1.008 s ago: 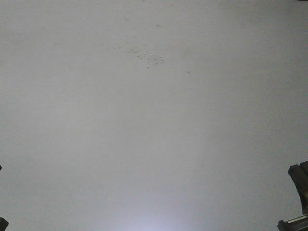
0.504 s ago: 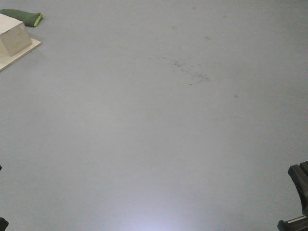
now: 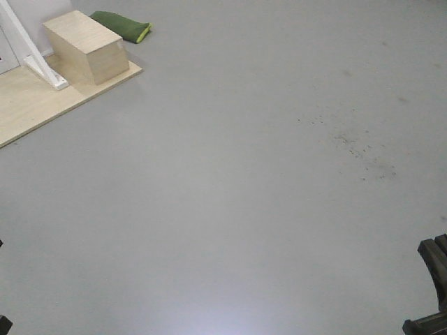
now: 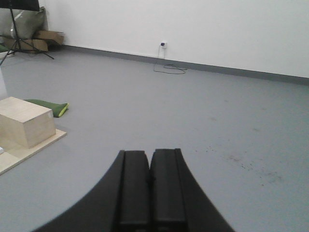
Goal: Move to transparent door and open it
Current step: 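Drive forward onto the platform, facing the glass sliding door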
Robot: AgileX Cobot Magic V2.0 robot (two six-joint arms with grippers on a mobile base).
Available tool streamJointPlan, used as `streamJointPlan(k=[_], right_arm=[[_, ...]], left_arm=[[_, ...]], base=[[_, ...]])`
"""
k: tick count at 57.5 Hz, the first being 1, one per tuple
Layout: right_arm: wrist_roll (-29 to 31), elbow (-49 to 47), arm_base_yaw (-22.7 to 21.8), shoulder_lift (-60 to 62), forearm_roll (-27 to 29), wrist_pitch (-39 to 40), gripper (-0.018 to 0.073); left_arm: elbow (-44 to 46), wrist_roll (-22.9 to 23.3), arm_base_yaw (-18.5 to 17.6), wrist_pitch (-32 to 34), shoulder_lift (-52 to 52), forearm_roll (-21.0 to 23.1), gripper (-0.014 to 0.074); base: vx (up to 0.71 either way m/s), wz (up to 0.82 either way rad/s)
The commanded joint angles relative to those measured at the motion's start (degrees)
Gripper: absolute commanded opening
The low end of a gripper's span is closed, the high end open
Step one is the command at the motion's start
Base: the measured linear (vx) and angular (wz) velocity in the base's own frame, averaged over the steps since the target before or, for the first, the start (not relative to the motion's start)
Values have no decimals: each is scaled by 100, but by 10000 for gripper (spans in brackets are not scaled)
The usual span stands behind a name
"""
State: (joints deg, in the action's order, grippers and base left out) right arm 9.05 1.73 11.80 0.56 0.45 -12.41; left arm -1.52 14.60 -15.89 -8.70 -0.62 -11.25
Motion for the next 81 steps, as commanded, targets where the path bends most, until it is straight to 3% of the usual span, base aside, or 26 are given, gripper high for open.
streamJointPlan(k=[1, 81], right_arm=[[18, 78, -41, 82, -45, 492, 0], [18, 78, -41, 82, -45, 492, 0]], left_arm=[[-164, 53, -20, 485, -67, -11, 0], [-164, 53, -13, 485, -67, -11, 0]], base=[[57, 37], [58, 45]])
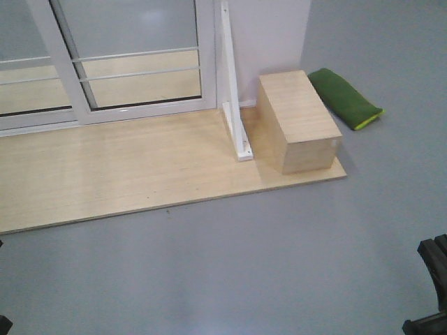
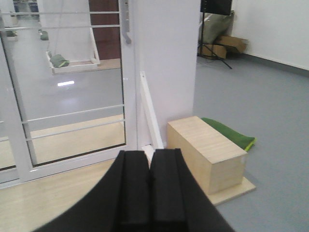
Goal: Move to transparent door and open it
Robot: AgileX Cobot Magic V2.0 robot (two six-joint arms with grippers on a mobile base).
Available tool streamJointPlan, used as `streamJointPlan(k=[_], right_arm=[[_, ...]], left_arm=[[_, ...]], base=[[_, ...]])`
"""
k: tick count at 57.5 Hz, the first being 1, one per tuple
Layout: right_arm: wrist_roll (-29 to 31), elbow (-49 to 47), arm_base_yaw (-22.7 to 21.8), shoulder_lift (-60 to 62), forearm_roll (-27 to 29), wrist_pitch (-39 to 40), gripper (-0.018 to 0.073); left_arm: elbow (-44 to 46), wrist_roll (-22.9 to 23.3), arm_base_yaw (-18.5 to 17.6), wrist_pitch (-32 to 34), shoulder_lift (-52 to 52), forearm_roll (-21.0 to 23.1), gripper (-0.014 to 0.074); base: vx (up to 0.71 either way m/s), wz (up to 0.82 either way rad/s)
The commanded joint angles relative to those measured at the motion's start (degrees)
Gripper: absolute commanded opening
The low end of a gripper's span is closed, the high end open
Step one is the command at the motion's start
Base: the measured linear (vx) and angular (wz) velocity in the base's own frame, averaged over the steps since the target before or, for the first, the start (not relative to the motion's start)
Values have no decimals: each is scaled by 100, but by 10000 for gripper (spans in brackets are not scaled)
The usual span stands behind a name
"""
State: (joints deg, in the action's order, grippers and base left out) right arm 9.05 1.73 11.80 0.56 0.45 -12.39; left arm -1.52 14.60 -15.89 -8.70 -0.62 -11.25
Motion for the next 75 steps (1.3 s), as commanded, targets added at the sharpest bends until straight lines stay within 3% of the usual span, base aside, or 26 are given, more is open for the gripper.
streamJointPlan(k=[1, 75], right_arm=[[18, 78, -41, 82, -45, 490, 0], [18, 78, -22, 82, -45, 491, 0]], left_arm=[[-164, 53, -13, 485, -67, -11, 0], [-164, 53, -13, 485, -67, -11, 0]], base=[[62, 45], [57, 18]])
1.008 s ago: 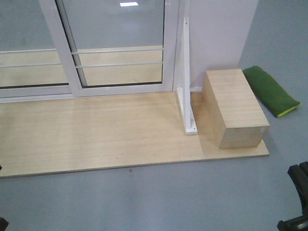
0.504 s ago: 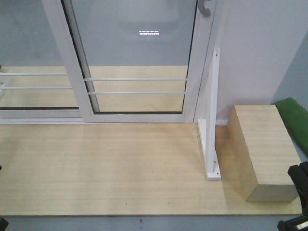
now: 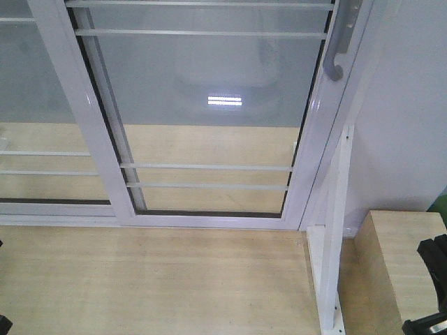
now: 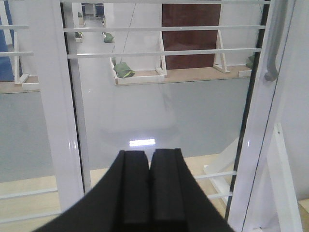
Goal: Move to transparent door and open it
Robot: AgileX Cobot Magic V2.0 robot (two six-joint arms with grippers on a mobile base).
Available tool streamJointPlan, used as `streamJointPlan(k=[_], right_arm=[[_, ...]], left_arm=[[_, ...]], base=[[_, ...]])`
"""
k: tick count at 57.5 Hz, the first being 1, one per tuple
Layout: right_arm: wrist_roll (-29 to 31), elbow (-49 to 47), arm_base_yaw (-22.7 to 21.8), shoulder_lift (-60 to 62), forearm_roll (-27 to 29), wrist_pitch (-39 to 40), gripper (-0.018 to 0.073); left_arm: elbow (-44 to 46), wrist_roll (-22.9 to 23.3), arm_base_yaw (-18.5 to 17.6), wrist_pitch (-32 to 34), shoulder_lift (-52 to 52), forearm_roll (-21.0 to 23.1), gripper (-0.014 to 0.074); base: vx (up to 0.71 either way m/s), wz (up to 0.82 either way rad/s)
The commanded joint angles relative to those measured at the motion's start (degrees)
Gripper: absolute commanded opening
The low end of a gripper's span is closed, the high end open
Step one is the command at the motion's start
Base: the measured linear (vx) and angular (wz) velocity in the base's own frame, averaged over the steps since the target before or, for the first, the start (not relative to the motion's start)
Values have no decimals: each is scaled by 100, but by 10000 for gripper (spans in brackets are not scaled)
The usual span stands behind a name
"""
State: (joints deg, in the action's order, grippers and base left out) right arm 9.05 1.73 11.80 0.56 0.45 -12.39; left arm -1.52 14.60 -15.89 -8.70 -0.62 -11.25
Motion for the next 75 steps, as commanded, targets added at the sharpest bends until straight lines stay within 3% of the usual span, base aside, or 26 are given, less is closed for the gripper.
streamJointPlan(k=[1, 31, 75], right_arm=[[18, 78, -22, 82, -45, 491, 0], [13, 71, 50, 52, -85, 506, 0], [13, 73, -21, -255, -45, 448, 0]], left_arm=[[-164, 53, -13, 485, -67, -11, 0], [-164, 53, 42, 503, -63, -11, 0], [-133, 53, -65, 441, 325, -9, 0]], base=[[43, -1], [30, -4], [0, 0]])
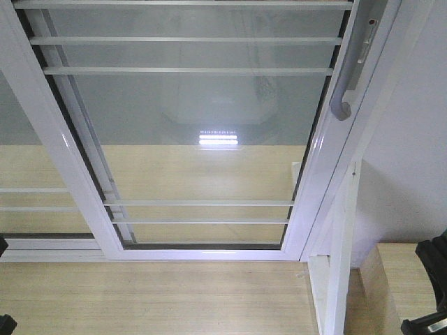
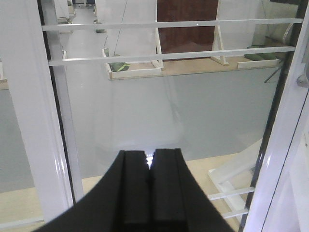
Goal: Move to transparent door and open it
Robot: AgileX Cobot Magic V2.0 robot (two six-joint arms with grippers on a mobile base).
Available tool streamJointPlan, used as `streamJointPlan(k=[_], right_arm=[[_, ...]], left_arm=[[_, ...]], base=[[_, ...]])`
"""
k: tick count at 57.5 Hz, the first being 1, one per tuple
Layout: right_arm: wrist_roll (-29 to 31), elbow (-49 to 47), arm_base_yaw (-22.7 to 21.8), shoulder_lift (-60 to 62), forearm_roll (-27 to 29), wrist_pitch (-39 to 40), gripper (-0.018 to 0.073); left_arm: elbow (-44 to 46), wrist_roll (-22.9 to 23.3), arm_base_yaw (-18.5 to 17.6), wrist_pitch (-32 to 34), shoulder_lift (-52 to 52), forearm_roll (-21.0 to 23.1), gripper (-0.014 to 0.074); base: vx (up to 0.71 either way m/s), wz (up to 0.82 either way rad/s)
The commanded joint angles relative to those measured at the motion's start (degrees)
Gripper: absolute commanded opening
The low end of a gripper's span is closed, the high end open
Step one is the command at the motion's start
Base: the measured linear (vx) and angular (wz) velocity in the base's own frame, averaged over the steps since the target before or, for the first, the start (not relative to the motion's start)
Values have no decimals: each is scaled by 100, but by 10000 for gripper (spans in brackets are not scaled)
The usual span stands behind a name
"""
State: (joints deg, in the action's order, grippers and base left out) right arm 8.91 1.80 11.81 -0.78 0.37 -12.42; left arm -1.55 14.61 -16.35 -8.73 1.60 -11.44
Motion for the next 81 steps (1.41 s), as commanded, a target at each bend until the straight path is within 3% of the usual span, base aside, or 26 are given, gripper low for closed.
streamJointPlan(k=[1, 47, 57, 68, 77, 81], right_arm=[[27, 65, -21, -121, -37, 451, 0], [27, 65, -21, -120, -37, 510, 0], [-6, 65, -21, -120, -37, 1170, 0], [-421, 65, -21, -120, 465, 2358, 0], [-299, -34, -21, -120, 417, 2655, 0], [-299, -216, -21, -174, 460, 2522, 0]], left_arm=[[-130, 52, -18, 444, 103, 10, 0], [-130, 52, -18, 444, 103, 10, 0], [-130, 52, -18, 640, 103, 10, 0], [-130, 56, -18, 836, 103, 10, 0], [-81, 56, -18, 1595, 110, 10, 0], [84, 91, -18, 1575, 159, 46, 0]], base=[[0, 2], [0, 0], [0, 0], [0, 0], [0, 0], [0, 0]])
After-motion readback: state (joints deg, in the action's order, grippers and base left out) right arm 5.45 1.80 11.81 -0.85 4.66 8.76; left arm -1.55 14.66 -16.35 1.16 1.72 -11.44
